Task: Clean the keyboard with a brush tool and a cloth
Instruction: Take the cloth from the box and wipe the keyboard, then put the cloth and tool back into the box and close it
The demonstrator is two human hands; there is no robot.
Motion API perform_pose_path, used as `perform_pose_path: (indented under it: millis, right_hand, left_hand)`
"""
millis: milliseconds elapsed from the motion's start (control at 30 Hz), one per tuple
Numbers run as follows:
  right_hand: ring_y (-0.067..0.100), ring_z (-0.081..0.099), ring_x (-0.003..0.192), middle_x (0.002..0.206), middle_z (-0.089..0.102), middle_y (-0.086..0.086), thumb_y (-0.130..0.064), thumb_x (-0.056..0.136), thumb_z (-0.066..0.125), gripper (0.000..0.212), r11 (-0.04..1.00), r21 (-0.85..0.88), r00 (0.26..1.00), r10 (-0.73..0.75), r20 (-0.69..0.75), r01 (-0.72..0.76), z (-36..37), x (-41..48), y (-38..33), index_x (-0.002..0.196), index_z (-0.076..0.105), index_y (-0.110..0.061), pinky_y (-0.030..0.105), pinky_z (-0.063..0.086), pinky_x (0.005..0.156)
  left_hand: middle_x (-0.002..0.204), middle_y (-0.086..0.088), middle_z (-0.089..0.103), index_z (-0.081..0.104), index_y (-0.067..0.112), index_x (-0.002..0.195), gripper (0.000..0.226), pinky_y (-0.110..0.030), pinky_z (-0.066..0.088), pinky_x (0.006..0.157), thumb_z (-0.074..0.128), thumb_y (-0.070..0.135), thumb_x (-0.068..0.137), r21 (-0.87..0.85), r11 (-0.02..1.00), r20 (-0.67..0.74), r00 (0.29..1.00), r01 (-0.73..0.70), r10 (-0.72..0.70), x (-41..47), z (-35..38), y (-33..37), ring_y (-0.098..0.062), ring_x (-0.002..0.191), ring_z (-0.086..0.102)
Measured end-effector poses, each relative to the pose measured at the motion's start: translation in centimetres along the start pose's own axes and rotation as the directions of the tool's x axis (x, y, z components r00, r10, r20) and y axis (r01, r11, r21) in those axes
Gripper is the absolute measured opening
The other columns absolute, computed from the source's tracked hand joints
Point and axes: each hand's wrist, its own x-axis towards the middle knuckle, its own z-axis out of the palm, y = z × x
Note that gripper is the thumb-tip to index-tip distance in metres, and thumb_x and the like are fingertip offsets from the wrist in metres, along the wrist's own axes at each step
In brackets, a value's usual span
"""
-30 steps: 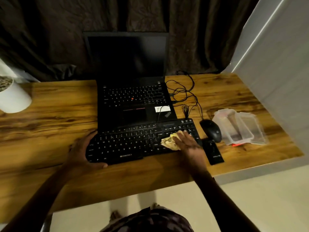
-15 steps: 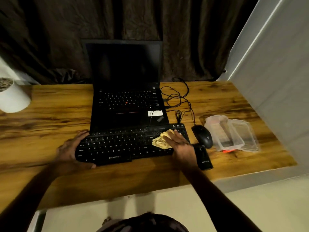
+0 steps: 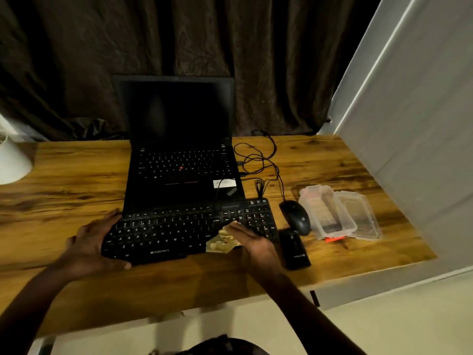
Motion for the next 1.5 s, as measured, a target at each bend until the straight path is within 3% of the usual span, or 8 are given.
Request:
perform_pose_path:
  millis: [167, 267, 367, 567, 800, 933, 1133, 1500]
  right_hand:
    - [-0.001, 0.061, 0.087, 0.104, 0.059, -0.02, -0.017, 0.101, 0.054, 0.03, 0.721, 0.61, 0.868, 0.485, -0.103, -0.33, -1.6, 0.1, -1.4, 0.127, 0.052, -0.032, 0.012, 0.054, 0.066]
    - [0.014, 0.068, 0.099, 0.115, 0.068, -0.001, -0.033, 0.096, 0.06, 0.036, 0.334, 0.834, 0.745, 0.654, 0.131, -0.44, -1.9, 0.6, -1.1, 0.129, 0.059, -0.02, 0.026, 0.06, 0.071]
    - [0.021, 0.07, 0.102, 0.113, 0.073, 0.004, -0.034, 0.097, 0.058, 0.032, 0.247, 0.866, 0.749, 0.633, 0.196, -0.435, -2.5, 0.7, -0.9, 0.124, 0.066, -0.02, 0.036, 0.06, 0.077]
    - [0.027, 0.069, 0.102, 0.113, 0.071, 0.006, -0.035, 0.098, 0.058, 0.032, 0.287, 0.876, 0.798, 0.58, 0.163, -0.388, -4.0, 0.1, -1.0, 0.125, 0.065, -0.021, 0.037, 0.06, 0.077]
    - [0.006, 0.049, 0.132, 0.146, 0.047, -0.016, -0.034, 0.092, 0.068, 0.072, 0.657, 0.733, 0.91, 0.392, -0.135, -0.175, -6.6, -1.4, 1.6, 0.151, 0.028, -0.042, 0.03, 0.052, 0.097]
    - [0.008, 0.019, 0.15, 0.162, 0.024, -0.007, -0.043, 0.092, 0.065, 0.065, 0.844, 0.524, 0.965, 0.221, -0.144, -0.115, -8.5, -1.2, 3.4, 0.15, 0.038, -0.037, 0.032, 0.037, 0.113]
    - [0.014, 0.062, 0.116, 0.126, 0.065, -0.006, -0.034, 0.09, 0.071, 0.049, 0.757, 0.633, 0.952, 0.29, -0.102, -0.162, -9.9, -1.1, 5.8, 0.136, 0.057, -0.025, 0.035, 0.056, 0.087]
    - [0.013, 0.066, 0.087, 0.098, 0.07, 0.003, -0.038, 0.085, 0.068, 0.029, 0.884, 0.423, 0.903, 0.332, -0.272, -0.198, -14.0, 0.3, 12.6, 0.103, 0.071, -0.014, 0.023, 0.05, 0.067]
  left_hand:
    - [0.163, 0.011, 0.014, 0.032, 0.029, 0.153, 0.113, -0.052, 0.014, 0.115, 0.084, 0.059, 0.057, 0.164, 0.975, -0.197, 0.963, -0.15, 0.182, 0.1, 1.5, 3.9, -0.02, 0.149, 0.01]
    - [0.152, 0.015, 0.038, 0.043, 0.038, 0.145, 0.089, -0.049, 0.033, 0.112, 0.064, 0.076, 0.068, -0.178, 0.952, -0.208, 0.955, -0.251, 0.213, -0.9, 3.1, 10.3, -0.014, 0.141, 0.035]
    - [0.129, 0.022, 0.059, 0.05, 0.044, 0.134, 0.074, -0.032, 0.049, 0.098, 0.064, 0.074, 0.067, -0.532, 0.821, -0.089, 0.978, -0.208, 0.19, -1.5, 5.3, 17.0, 0.003, 0.114, 0.057]
    - [0.116, 0.014, 0.064, 0.06, 0.032, 0.124, 0.039, -0.026, 0.051, 0.082, 0.072, 0.039, 0.087, -0.691, 0.715, -0.002, 0.989, -0.106, 0.145, -0.9, 8.8, 24.1, -0.004, 0.105, 0.061]
    - [0.107, 0.01, 0.071, 0.064, 0.033, 0.113, 0.043, -0.031, 0.056, 0.083, 0.073, 0.043, 0.072, -0.75, 0.649, 0.024, 0.977, -0.123, 0.213, 1.0, 8.7, 25.5, -0.003, 0.098, 0.066]
    - [0.101, 0.007, 0.073, 0.066, 0.025, 0.11, 0.026, -0.023, 0.055, 0.074, 0.076, 0.028, 0.086, -0.766, 0.622, 0.044, 0.953, -0.16, 0.3, 1.6, 8.5, 27.4, -0.006, 0.093, 0.068]
    - [0.094, -0.003, 0.073, 0.068, 0.017, 0.105, 0.023, -0.033, 0.061, 0.071, 0.062, 0.037, 0.094, -0.817, 0.575, 0.127, 0.955, -0.052, 0.266, 2.4, 8.1, 31.0, -0.013, 0.084, 0.072]
    - [0.106, -0.009, 0.072, 0.064, 0.014, 0.114, 0.024, -0.034, 0.06, 0.077, 0.065, 0.029, 0.095, -0.88, 0.473, 0.183, 0.953, 0.05, 0.241, 5.9, 9.0, 36.1, -0.023, 0.09, 0.071]
